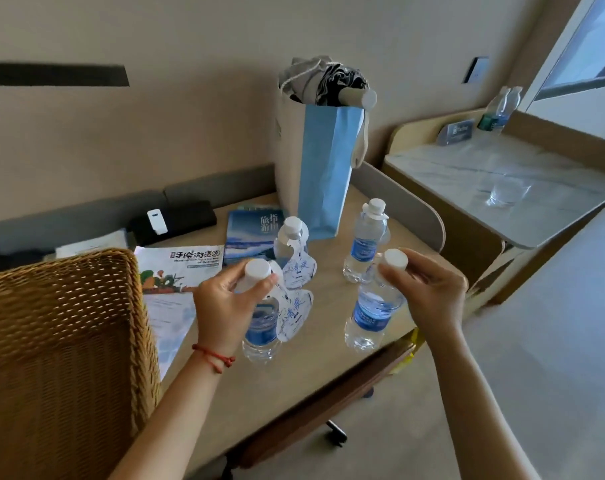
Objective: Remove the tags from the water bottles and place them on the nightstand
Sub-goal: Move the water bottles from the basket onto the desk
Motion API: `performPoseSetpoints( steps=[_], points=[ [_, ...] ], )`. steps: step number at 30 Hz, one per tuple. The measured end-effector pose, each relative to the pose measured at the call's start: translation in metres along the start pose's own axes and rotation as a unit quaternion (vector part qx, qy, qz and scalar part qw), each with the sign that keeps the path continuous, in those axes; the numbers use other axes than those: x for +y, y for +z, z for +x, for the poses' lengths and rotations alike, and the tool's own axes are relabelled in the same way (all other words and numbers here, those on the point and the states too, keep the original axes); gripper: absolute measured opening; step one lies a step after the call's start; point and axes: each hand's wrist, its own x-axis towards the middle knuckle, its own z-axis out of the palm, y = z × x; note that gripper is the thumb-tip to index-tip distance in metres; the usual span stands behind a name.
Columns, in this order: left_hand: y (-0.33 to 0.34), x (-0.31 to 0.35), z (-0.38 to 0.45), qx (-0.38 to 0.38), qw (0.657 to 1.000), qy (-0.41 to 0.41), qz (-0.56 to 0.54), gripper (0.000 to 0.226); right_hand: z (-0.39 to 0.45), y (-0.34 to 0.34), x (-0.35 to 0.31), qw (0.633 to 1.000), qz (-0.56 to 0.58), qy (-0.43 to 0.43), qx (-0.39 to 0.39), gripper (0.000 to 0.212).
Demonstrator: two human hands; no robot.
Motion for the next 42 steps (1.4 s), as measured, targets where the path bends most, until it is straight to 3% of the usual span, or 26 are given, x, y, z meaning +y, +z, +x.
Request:
performPoseSetpoints(
  steps=[10,18,25,42],
  points=[
    [0.027,-0.012,-0.01,0.111,0.99,-0.036,0.078,0.031,0.049,0.015,0.048,0.989,0.054,0.038,-0.135,0.016],
    [0.051,-0.019,-0.026,0.182,0.973,-0.075,0.123,0.029,0.077,0.013,0.072,0.969,0.059,0.033,-0.236,0.02],
    [0.056,-0.025,-0.034,0.192,0.965,-0.093,0.153,0.032,0.078,0.013,0.081,0.965,0.074,0.045,-0.246,0.033],
    [0.058,-0.019,-0.033,0.164,0.973,-0.115,0.115,0.03,0.073,0.01,0.095,0.962,0.093,0.042,-0.255,0.028]
  ],
)
